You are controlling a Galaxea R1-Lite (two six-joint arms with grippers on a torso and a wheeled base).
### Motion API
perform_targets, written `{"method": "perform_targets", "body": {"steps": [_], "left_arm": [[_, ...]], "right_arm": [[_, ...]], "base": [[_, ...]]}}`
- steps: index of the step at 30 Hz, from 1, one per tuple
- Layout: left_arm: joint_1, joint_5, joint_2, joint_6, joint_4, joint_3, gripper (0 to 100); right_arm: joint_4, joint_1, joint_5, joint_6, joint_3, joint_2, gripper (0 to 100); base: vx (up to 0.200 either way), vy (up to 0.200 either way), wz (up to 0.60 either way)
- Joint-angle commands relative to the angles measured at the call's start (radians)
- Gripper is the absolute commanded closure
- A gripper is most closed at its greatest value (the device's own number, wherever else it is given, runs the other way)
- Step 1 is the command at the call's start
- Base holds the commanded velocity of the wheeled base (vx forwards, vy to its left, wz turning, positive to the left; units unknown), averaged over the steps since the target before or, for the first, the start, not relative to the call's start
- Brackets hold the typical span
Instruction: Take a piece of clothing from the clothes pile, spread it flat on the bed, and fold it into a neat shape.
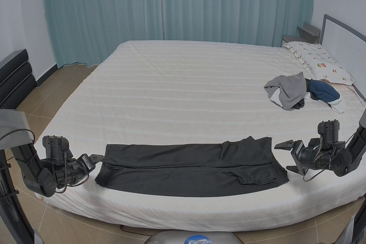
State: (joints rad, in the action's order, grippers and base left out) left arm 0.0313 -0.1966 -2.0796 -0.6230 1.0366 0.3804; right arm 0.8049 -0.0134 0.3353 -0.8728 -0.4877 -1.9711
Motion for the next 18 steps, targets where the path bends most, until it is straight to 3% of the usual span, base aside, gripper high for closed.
{"method": "perform_targets", "body": {"steps": [1,12,18], "left_arm": [[-0.027,-0.044,-0.005,0.052,-0.004,0.043,0],[-0.172,-0.043,-0.045,0.031,-0.024,0.100,0],[-0.189,-0.029,-0.117,0.026,-0.033,0.141,0]], "right_arm": [[0.000,0.000,0.001,0.000,-0.002,-0.008,0],[0.000,0.000,0.001,0.000,-0.005,-0.012,0],[0.000,0.001,0.001,0.001,-0.005,-0.012,0]], "base": [[0.000,0.000,0.00],[0.000,0.000,0.00],[0.000,0.000,0.00]]}}
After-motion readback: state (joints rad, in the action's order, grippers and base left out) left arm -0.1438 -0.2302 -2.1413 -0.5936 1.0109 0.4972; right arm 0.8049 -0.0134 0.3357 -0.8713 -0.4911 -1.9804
